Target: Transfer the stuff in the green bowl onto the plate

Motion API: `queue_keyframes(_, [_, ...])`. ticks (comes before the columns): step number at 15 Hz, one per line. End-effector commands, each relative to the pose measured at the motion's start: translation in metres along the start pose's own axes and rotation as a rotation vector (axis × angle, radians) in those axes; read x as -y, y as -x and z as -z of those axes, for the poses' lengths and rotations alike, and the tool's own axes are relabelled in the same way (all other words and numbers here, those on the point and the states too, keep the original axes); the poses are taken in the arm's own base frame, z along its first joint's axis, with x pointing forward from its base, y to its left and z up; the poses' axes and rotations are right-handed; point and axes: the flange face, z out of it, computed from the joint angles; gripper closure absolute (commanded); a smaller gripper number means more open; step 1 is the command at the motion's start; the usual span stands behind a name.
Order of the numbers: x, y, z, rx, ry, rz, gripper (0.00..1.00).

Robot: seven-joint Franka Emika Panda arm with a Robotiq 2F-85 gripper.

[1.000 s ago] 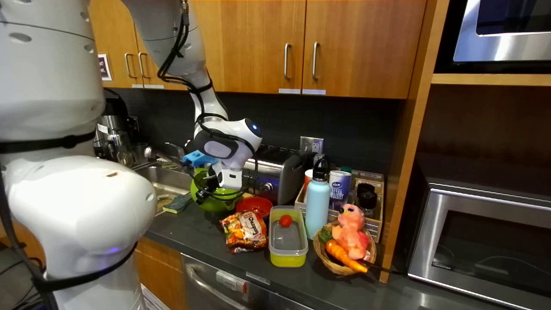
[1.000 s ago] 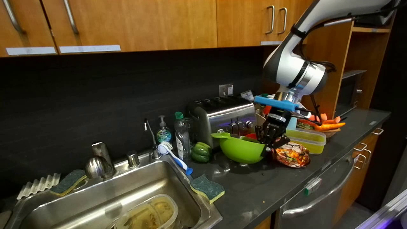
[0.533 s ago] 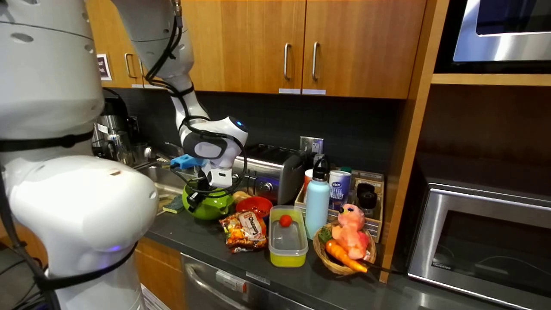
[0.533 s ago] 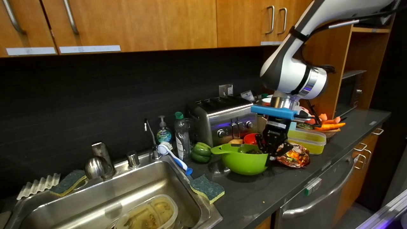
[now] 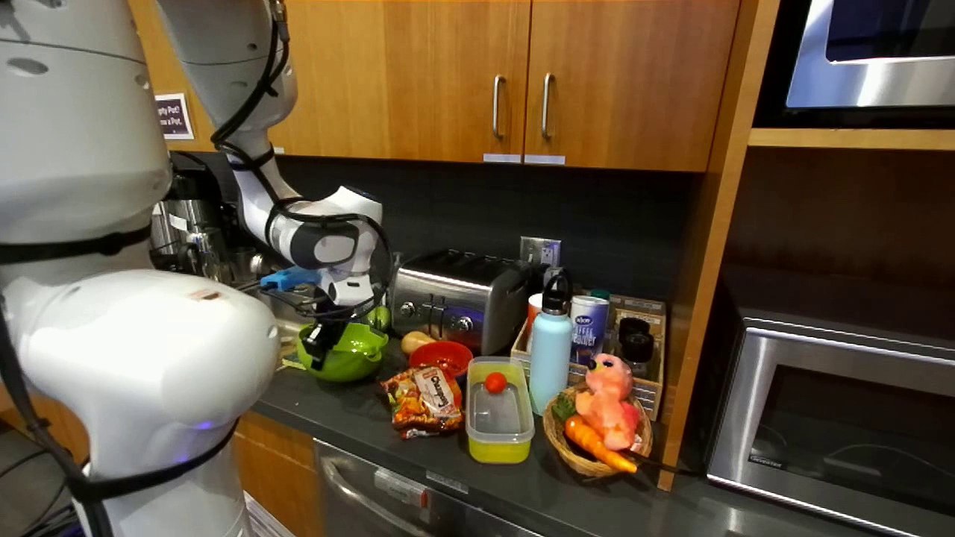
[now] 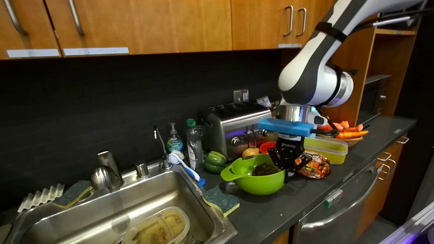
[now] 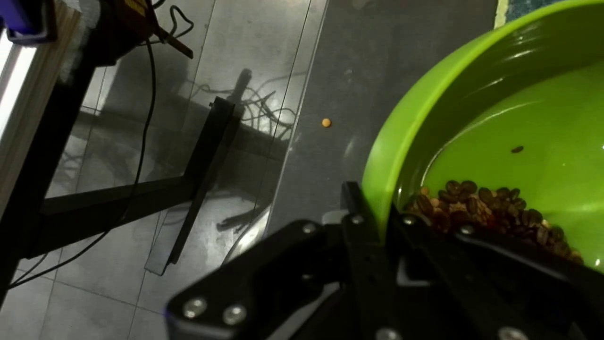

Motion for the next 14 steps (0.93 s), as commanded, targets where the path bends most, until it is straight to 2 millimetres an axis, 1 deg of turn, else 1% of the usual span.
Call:
queue_keyframes(1, [-0.007,0.023,0.012,-0.068,-0.037,0.041,0.98])
queue_keyframes(6, [-0.011,0.035,0.012,-0.109,-0.119,0.105,0.98])
queue_keyframes(9, [-0.015,0.037,0.006,-0.129,-0.147,0.118,0.98])
queue_keyframes(12, [-0.018,0.034,-0.001,-0.149,-0.160,0.127,0.98])
queue_keyframes(13, [-0.009,0.033,-0.003,-0.148,-0.163,0.125,0.98])
queue_keyframes(14, [-0.009,0.031,-0.004,-0.151,-0.166,0.123,0.98])
